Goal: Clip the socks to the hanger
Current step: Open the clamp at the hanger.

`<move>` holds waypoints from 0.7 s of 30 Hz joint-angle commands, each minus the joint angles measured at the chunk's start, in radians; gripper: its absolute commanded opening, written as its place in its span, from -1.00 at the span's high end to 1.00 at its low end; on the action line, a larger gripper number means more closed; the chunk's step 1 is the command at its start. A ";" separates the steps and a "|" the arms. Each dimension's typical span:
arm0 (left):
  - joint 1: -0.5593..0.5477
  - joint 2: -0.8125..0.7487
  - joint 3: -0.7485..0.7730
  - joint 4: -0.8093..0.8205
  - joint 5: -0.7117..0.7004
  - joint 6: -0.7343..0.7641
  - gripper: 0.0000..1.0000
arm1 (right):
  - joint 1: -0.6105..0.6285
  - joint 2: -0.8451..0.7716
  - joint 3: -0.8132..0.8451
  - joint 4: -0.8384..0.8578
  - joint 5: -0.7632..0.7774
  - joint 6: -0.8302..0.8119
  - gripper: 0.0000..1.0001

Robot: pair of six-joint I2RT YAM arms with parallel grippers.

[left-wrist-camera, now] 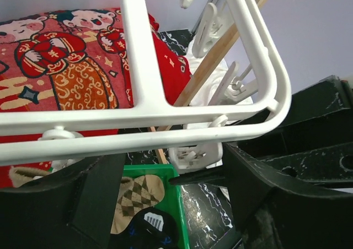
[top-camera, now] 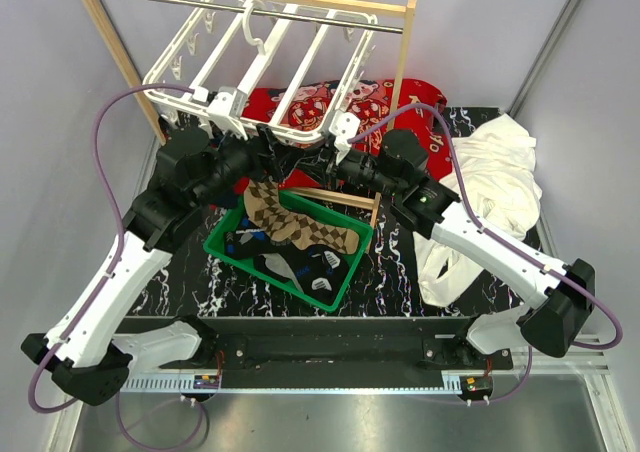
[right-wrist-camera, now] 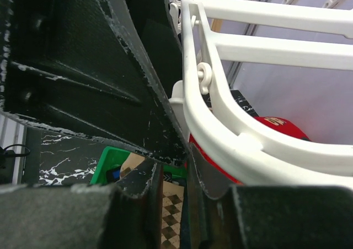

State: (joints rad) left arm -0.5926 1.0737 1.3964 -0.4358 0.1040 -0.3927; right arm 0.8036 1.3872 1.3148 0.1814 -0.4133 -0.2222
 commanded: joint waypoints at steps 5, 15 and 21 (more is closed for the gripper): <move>-0.053 -0.001 0.078 0.075 -0.090 0.029 -0.29 | -0.001 0.006 0.043 0.029 -0.012 0.007 1.00; -0.092 0.008 0.081 0.080 -0.174 0.051 0.03 | -0.001 0.007 0.043 0.032 -0.010 0.007 1.00; -0.098 0.011 0.081 0.092 -0.204 0.072 0.42 | -0.001 0.013 0.021 0.024 0.022 0.007 0.89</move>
State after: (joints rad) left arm -0.6865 1.0813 1.4357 -0.4240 -0.0517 -0.3553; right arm 0.8036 1.3911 1.3163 0.1886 -0.4072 -0.2226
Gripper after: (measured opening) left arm 0.353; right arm 0.231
